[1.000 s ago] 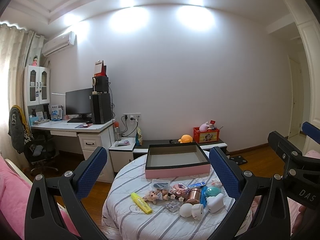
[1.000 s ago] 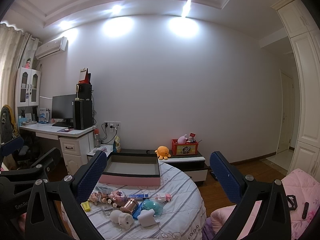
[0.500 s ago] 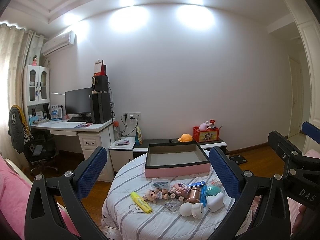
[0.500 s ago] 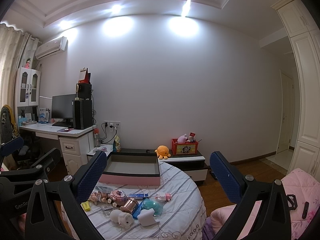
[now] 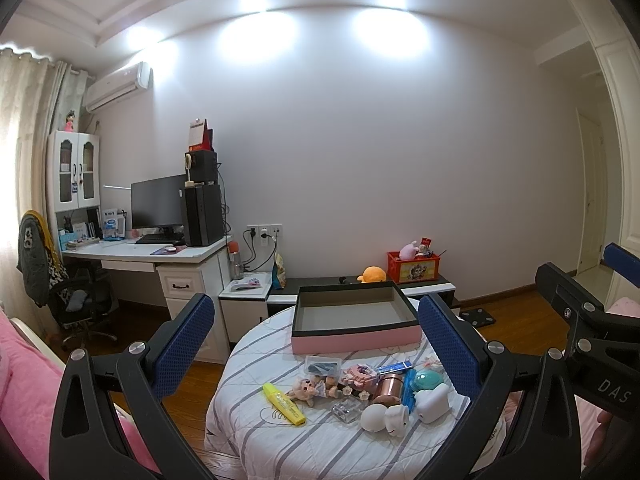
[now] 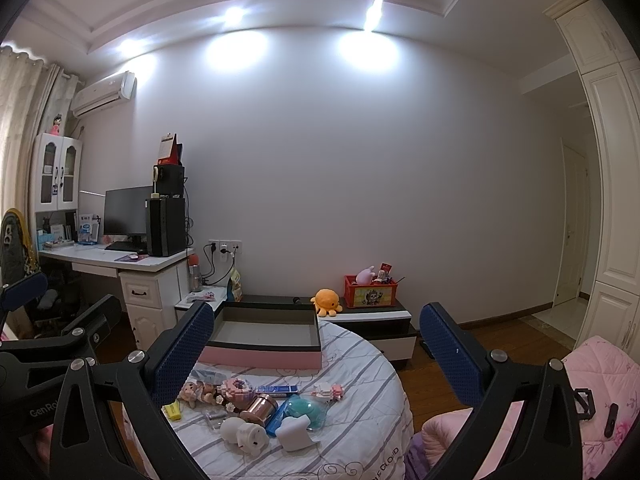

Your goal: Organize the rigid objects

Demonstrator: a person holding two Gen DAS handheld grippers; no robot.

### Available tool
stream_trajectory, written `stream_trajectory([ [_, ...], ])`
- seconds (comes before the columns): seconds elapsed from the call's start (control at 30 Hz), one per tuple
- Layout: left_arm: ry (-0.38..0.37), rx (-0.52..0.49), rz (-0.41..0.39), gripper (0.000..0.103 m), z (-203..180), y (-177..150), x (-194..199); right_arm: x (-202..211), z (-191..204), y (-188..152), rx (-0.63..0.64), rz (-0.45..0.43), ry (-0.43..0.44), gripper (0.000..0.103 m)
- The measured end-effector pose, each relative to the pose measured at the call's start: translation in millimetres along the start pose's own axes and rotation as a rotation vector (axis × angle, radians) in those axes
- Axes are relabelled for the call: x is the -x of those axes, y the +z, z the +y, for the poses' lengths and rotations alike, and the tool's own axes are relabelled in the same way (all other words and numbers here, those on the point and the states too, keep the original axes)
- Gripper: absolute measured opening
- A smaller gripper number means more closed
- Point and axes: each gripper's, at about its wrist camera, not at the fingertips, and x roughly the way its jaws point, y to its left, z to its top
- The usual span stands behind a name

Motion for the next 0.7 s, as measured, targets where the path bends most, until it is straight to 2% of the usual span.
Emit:
stream_trajectory([
  [0.43, -0.004, 0.0, 0.005, 0.103, 2.2, -2.6, -0.2, -4.4, 1.1, -3.4, 0.005, 0.012, -0.001, 0.103],
  [0.7, -0.014, -0.006, 0.081, 0.103, 6.4, -29.6, -26.9, -34.9, -2.2, -23.4, 0.003, 0.084, 0.001, 0.103],
])
